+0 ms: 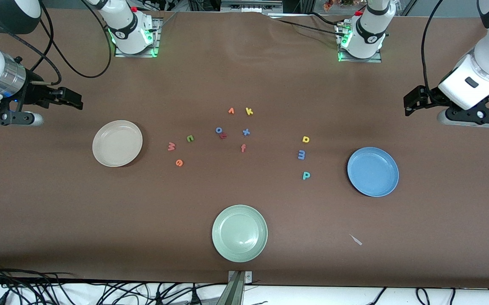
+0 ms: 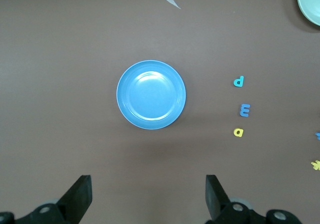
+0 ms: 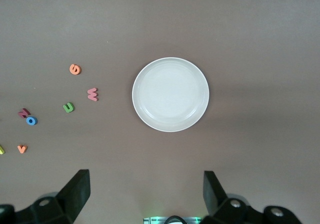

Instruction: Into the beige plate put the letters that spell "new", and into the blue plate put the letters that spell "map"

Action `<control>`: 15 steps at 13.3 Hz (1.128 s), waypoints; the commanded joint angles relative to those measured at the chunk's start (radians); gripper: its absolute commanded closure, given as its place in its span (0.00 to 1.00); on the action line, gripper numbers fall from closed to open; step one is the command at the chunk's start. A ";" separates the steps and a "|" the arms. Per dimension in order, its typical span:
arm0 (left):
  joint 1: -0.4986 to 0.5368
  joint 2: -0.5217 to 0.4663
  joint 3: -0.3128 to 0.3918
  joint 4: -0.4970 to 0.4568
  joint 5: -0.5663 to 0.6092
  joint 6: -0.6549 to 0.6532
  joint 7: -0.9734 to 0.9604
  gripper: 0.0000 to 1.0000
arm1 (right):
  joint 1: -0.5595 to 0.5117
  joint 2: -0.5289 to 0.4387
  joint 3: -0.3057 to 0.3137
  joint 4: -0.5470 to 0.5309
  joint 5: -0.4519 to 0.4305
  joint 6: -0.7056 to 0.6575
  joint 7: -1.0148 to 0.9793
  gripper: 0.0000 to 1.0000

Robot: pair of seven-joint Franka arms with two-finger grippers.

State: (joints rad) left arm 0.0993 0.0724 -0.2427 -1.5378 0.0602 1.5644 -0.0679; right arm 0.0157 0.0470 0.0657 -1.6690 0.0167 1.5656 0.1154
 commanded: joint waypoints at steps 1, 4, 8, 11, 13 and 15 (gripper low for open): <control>0.010 0.003 -0.003 0.024 -0.022 -0.015 0.010 0.00 | 0.000 -0.001 0.002 0.009 0.003 -0.015 -0.006 0.00; 0.010 0.003 -0.004 0.022 -0.023 -0.015 0.010 0.00 | 0.000 -0.001 0.002 0.009 0.003 -0.021 -0.003 0.00; 0.016 0.003 -0.003 0.022 -0.022 -0.017 0.017 0.00 | 0.001 -0.001 0.003 0.009 0.003 -0.021 0.000 0.00; 0.016 0.004 -0.004 0.024 -0.025 -0.014 0.020 0.00 | 0.001 -0.001 0.003 0.009 0.003 -0.022 0.003 0.00; 0.013 0.032 -0.006 0.062 -0.037 -0.014 0.019 0.00 | 0.001 -0.001 0.002 0.009 0.003 -0.044 -0.002 0.00; 0.014 0.053 -0.006 0.077 -0.040 -0.014 0.019 0.00 | 0.003 -0.001 0.003 0.011 0.005 -0.056 -0.002 0.00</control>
State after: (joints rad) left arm 0.1049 0.0847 -0.2437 -1.5203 0.0528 1.5669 -0.0661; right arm 0.0164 0.0470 0.0666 -1.6690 0.0167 1.5338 0.1154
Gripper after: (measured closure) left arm 0.000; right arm 0.000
